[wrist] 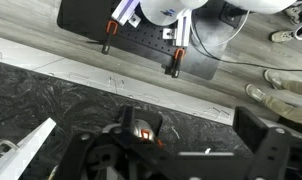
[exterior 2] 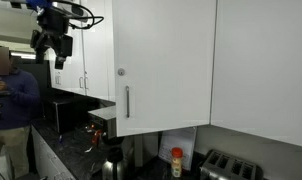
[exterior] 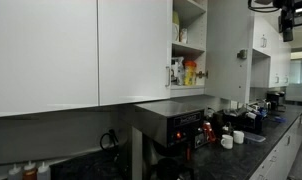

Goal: Open the right cupboard door

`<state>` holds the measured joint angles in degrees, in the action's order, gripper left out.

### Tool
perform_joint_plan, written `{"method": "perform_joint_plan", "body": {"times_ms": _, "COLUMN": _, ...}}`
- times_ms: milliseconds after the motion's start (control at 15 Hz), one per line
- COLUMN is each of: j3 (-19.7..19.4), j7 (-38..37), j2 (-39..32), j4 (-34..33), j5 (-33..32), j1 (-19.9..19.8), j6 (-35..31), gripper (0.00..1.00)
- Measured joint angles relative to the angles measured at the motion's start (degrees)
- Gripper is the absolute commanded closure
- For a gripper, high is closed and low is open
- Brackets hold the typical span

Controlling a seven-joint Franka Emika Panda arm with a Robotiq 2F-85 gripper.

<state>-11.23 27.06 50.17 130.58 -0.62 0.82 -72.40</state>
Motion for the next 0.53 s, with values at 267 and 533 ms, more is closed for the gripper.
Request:
{"method": "perform_joint_plan", "body": {"times_ms": 267, "j3": 3.52, "j7": -7.21, "j2": -2.76, "j4": 3.21, "j5": -2.04, "j1": 0.74, "j6": -10.0, "gripper": 0.0}}
{"method": "perform_joint_plan", "body": {"times_ms": 533, "j3": 6.12, "j7": -15.35, "j2": -5.68, "j4": 5.77, "j5": -3.42, "j1": 0.74, "j6": -20.14, "gripper": 0.0}}
